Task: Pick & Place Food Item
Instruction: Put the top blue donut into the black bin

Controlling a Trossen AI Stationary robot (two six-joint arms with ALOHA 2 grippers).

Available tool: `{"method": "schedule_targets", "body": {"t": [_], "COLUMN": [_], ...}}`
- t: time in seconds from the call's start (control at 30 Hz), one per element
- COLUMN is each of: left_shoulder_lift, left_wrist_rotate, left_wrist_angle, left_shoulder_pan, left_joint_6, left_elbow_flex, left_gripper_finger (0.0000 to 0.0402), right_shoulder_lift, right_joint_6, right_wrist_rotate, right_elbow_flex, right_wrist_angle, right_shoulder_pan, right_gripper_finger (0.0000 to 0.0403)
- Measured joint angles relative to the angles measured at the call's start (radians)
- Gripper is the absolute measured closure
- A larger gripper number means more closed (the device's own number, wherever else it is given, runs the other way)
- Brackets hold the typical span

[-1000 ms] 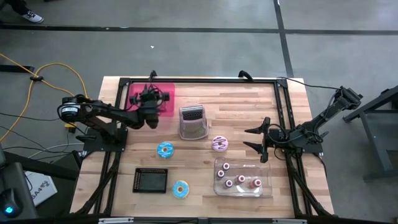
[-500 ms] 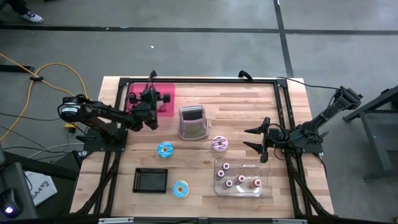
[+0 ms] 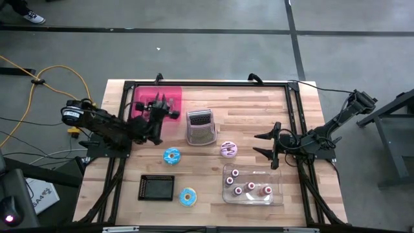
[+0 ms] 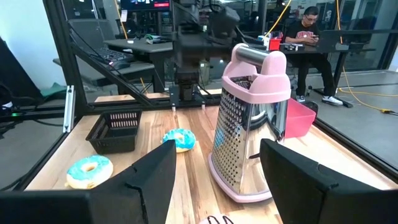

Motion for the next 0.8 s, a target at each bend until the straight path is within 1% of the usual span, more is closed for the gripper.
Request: {"method": "schedule_targets", "body": {"t": [0.07, 0.3, 0.47, 0.6, 0.8], "left_shoulder_lift": [-0.011, -0.100, -0.132, -0.136, -0.136], "left_wrist_rotate": [0.000, -0.001, 0.000, 0.000, 0.003], "left_wrist_angle": [0.051, 0.050, 0.050, 0.049, 0.049], "left_shoulder_pan": [-0.035, -0.129, -0.206, -0.293, -0.461], "left_joint_6": [0.076, 0.087, 0.098, 0.098, 0.050], "left_elbow_flex": [0.000, -0.001, -0.001, -0.001, -0.001], "left_gripper_finger": [0.0306, 0.0306, 0.0306, 0.0306, 0.0306], "right_shoulder_lift": [0.000, 0.000, 0.000, 0.000, 0.000], "right_joint_6": [0.000, 0.001, 0.001, 0.001, 0.001], "right_wrist_rotate": [0.000, 0.000, 0.000, 0.000, 0.000], "right_elbow_flex": [0.000, 0.000, 0.000, 0.000, 0.000], "right_wrist_angle": [-0.001, -0.003, -0.004, -0.005, -0.005], "right_shoulder_pan": [0.000, 0.000, 0.000, 0.000, 0.000], "right_gripper_finger": [0.0183, 0.0183, 0.0183, 0.0183, 0.0183]}}
